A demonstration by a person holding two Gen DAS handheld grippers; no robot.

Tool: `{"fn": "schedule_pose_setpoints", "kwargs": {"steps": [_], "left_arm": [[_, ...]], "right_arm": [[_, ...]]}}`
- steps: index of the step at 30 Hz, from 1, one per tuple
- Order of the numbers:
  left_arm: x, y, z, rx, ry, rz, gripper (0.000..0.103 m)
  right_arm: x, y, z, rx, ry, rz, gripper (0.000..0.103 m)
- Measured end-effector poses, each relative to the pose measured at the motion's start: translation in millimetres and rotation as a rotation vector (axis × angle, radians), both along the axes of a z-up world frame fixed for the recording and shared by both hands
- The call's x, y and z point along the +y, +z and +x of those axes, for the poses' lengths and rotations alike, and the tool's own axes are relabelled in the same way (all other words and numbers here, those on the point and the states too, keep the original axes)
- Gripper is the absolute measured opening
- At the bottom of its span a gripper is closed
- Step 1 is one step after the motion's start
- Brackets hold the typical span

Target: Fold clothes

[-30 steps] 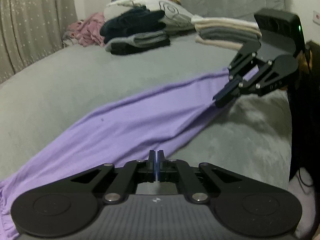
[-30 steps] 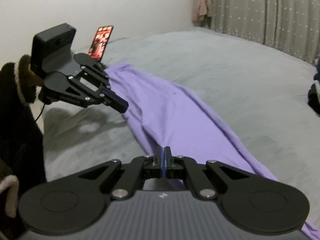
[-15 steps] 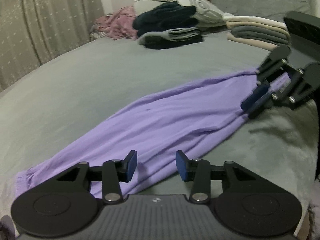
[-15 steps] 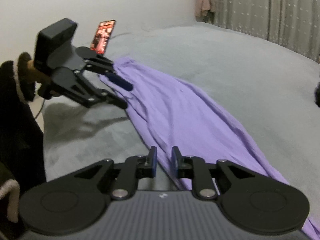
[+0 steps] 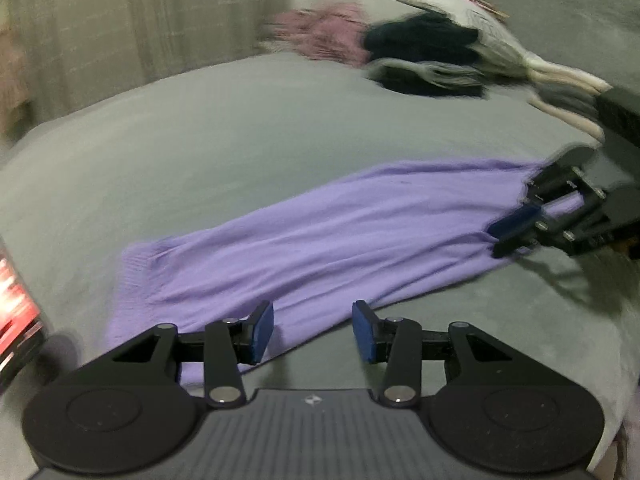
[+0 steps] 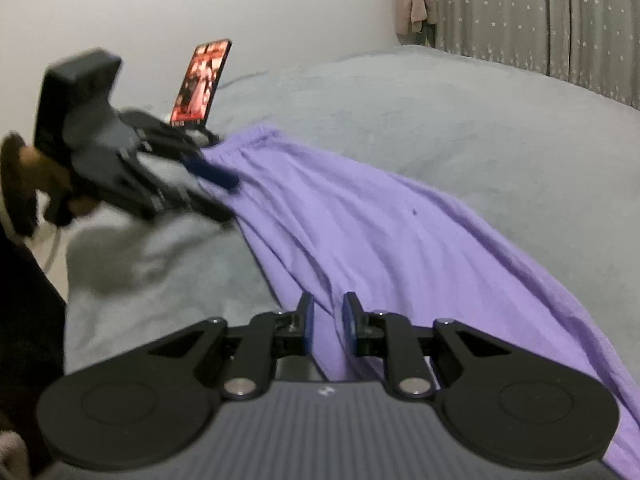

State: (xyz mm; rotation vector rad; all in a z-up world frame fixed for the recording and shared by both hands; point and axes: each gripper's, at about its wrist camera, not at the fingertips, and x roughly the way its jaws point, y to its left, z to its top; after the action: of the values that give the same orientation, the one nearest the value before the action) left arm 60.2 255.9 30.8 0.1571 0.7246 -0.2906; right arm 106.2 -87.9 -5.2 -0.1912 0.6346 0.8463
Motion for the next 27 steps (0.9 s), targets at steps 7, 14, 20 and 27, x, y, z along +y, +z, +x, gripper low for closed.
{"fn": "schedule_pose_setpoints", "kwargs": {"steps": [7,14,20,27], "left_arm": [[47.0,6.2,-4.0,0.063,0.286,-0.187,0.046],[86.3,-1.2,8.8,0.123,0.566,-0.406,0.042],[101.9,-2.5,12.9,0.105,0.685,-0.619,0.005],[83.5,37.1,10.8,-0.077,0.597,-0.568,0.005]], "right_arm": [[1.5,-2.3,0.6,-0.014,0.009,0.03,0.019],[6.7,-1.7,1.0,-0.013,0.021,0.046,0.021],[11.3,-2.8,1.7,-0.024,0.019,0.054,0.014],[14.6,4.3,-5.0,-0.057,0.051,0.054,0.001]]}}
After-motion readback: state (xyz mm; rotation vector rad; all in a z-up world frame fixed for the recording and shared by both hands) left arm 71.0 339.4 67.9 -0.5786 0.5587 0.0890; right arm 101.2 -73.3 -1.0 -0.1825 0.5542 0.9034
